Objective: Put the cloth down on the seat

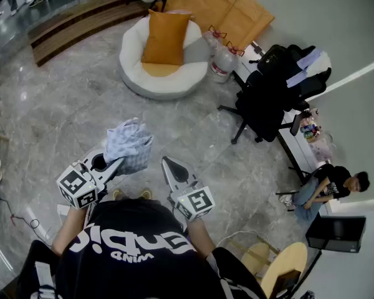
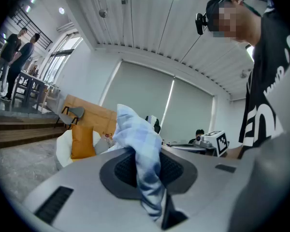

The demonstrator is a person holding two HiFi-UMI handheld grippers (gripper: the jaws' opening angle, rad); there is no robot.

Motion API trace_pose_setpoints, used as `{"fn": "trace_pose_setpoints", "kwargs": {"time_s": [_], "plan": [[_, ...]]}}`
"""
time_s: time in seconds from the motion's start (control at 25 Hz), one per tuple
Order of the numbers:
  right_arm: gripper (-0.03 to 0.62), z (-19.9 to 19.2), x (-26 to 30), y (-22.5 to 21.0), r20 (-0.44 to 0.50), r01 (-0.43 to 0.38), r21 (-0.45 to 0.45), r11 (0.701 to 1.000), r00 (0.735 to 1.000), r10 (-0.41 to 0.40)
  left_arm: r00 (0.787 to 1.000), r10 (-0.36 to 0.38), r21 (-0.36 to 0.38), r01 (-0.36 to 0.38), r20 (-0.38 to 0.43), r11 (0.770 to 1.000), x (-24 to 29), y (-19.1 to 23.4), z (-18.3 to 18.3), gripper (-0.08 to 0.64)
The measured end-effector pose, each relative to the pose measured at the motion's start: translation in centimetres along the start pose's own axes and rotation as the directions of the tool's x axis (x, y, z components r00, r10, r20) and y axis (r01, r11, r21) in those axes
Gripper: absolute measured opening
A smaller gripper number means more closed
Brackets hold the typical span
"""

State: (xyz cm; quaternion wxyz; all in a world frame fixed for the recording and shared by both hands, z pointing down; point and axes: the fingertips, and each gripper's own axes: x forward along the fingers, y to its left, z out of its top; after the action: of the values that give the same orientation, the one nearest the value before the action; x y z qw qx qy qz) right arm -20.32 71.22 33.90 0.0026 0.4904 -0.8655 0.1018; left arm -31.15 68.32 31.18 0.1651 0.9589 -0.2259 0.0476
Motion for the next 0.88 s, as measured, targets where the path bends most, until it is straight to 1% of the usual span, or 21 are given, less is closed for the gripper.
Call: {"fn": "trace_pose_setpoints", "kwargs": {"time_s": [0.32,0.48,0.64,0.72,0.88], "plan": [[0.018,-0.6,0.4,-0.1,-0.021,-0.002,0.009,1.0,1.0,0.002,0.999,-0.033,0.002,0.033,0.005,0.999,0.6,0.3,-1.6,0.071],[0.018,-0.7,0.0,-0.2,-0.03,-0.033,-0.029,0.999,0.999,0.032,0.999,-0.043,-0.012,0.043,-0.003,0.999,1.1,-0.3,-2.0,0.071],[0.019,-0.6,-0.3,0.0,-0.016,-0.069,-0.022,0.997,0.997,0.069,0.999,-0.049,-0.017,0.049,-0.006,0.999,1.2,-0.9,-2.2,0.071],[0.02,-1.0,-0.6,-0.5,-0.017,-0.081,-0.024,0.996,0.997,0.081,0.999,-0.043,-0.012,0.042,-0.003,0.999,1.7,-1.4,-2.4,0.071],[0.02,-1.5,-1.9,-1.3,-0.019,-0.079,-0.012,0.997,0.997,0.079,0.999,-0.039,-0.011,0.039,-0.001,0.999,2.3,-2.6,-2.7,0.071]]}}
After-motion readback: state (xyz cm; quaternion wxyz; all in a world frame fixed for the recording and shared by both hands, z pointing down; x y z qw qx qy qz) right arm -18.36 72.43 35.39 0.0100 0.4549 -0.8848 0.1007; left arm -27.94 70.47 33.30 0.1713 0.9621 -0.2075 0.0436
